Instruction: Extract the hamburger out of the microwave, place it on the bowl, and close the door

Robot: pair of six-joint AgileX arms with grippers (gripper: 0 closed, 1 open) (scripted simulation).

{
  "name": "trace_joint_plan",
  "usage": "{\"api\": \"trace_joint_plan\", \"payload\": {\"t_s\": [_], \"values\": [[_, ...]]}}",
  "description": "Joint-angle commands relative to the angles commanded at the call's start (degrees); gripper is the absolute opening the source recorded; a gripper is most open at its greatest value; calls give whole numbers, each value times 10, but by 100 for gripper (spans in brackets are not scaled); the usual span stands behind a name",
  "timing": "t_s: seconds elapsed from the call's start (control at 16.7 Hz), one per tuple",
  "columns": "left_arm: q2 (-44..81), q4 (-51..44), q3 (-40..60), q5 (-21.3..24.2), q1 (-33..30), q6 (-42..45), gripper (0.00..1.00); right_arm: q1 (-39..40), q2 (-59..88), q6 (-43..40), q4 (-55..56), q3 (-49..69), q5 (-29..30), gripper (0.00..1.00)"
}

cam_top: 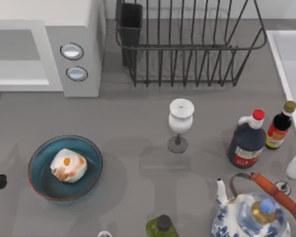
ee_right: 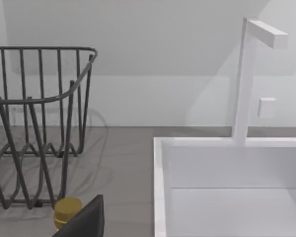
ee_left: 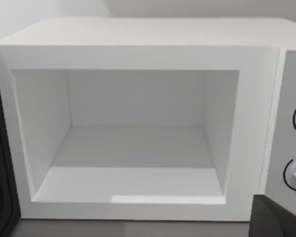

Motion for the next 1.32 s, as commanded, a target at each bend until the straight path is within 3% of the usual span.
{"api": "trace_joint_plan", "payload": {"t_s": [0.42,0.78,1.08,1.32], "values": [[-2,-2,-1,2,2,0,0,0,0,0,0,0,0,100],[-87,-65,-21,59,59,-1,0,0,0,0,0,0,0,100],[-91,-68,-18,64,64,-1,0,0,0,0,0,0,0,100],[-51,-23,-23,131,131,-1,0,0,0,0,0,0,0,100]]}}
